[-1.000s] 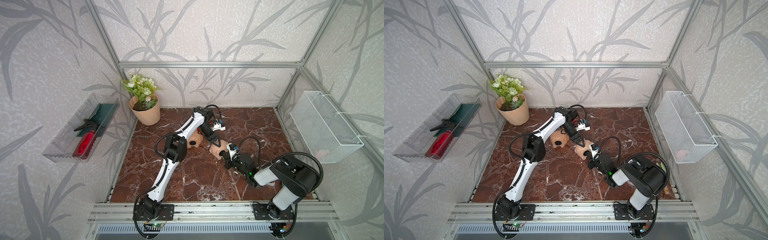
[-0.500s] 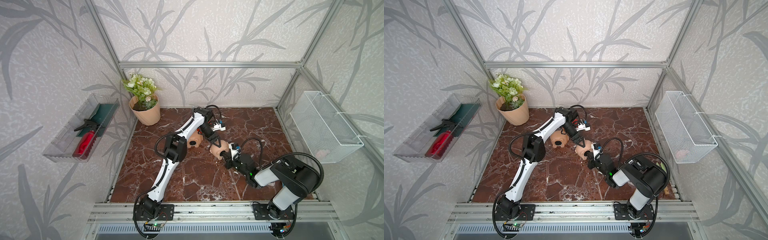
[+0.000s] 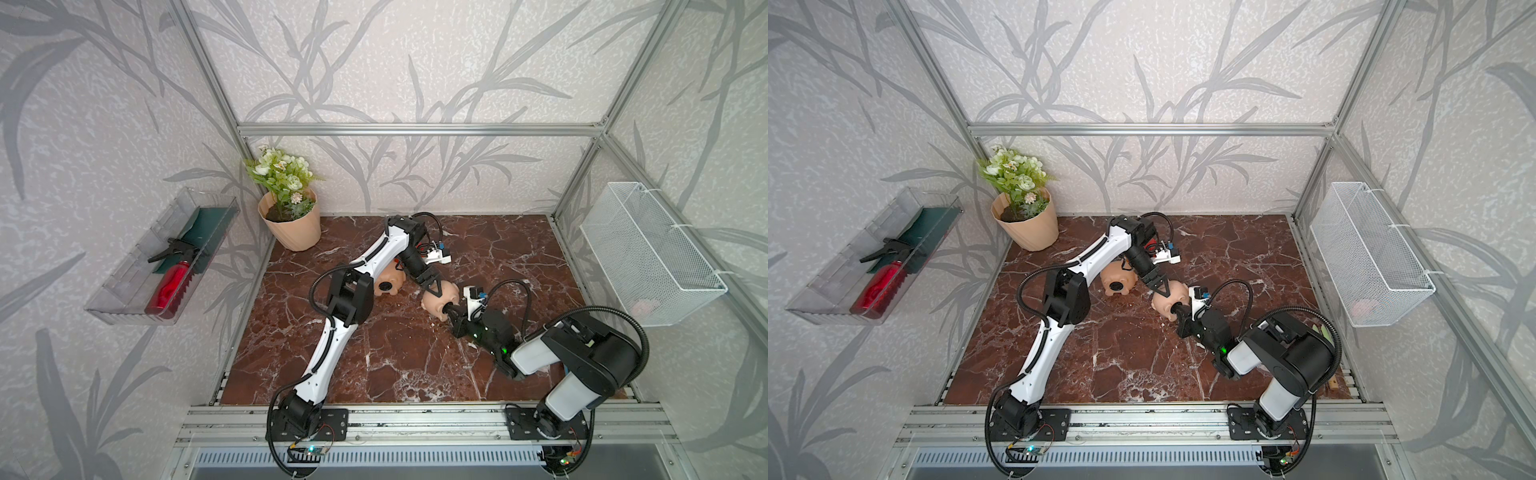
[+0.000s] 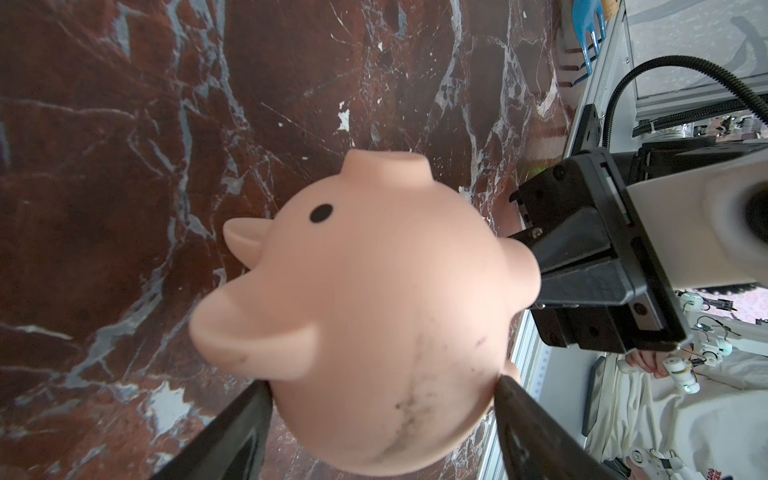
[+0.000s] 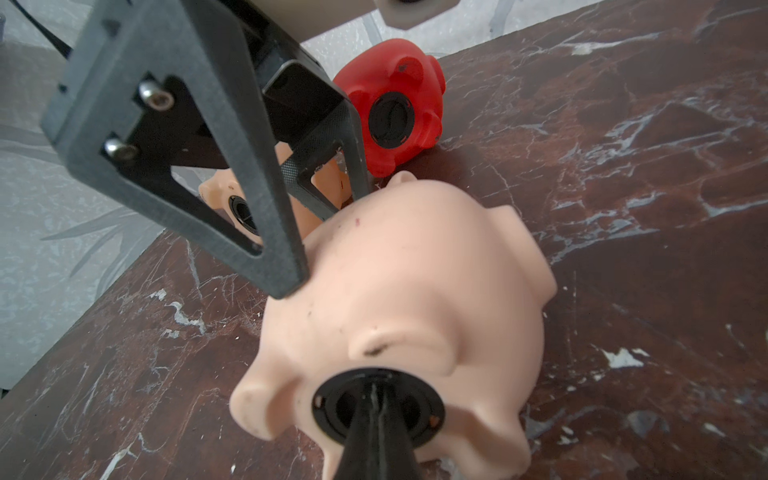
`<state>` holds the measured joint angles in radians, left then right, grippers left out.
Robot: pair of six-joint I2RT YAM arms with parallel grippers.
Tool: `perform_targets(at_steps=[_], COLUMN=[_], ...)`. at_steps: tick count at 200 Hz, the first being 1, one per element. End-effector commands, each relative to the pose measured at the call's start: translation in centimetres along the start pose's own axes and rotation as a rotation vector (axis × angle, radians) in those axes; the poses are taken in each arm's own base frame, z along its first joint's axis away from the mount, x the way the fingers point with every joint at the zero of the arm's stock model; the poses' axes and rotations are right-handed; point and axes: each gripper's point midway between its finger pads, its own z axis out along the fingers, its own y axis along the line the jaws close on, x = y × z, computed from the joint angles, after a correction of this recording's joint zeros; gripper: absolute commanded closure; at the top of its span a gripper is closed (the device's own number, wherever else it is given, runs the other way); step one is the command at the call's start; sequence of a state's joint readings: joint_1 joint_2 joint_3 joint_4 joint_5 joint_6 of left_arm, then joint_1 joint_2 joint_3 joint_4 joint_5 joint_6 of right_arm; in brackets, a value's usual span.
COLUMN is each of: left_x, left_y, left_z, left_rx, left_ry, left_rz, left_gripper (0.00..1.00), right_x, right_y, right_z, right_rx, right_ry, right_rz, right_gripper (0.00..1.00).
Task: Close piggy banks
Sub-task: Screw the knob on the piggy bank.
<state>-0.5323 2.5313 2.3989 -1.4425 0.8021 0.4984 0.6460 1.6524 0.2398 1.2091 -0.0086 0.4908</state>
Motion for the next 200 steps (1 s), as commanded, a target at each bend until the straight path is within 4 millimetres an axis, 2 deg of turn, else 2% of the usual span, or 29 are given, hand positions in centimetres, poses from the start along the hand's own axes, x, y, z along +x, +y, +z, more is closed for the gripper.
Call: perform_targets(at_steps=[1, 112, 181, 200], left_x=[1.6, 1.4, 1.4, 1.4], left_y=[-1.4, -1.4, -1.2, -1.2], left_z=[2.1, 2.0, 1.9, 1.8], left_rx=[0.025, 0.015, 0.001, -0.005], left_ry=[0.092, 0.087, 0.091, 0.089], left_rz=[0.002, 0.004, 0.003, 0.009], left_gripper=[0.18, 0.18, 0.18, 0.18], right_x=[-2.9, -3.0, -2.9, -2.9], right_y=[1.2, 2.5, 2.3, 2.4], right_z=[-0.1, -0.3, -0.3, -0.4], right_rx=[-0.053, -0.133, -0.126, -0.128], right_ry=[-0.113, -0.116, -0.116, -0.115], right_rz=[0.040, 0.103, 0.102, 0.082], right_gripper=[1.00, 1.00, 1.00, 0.97])
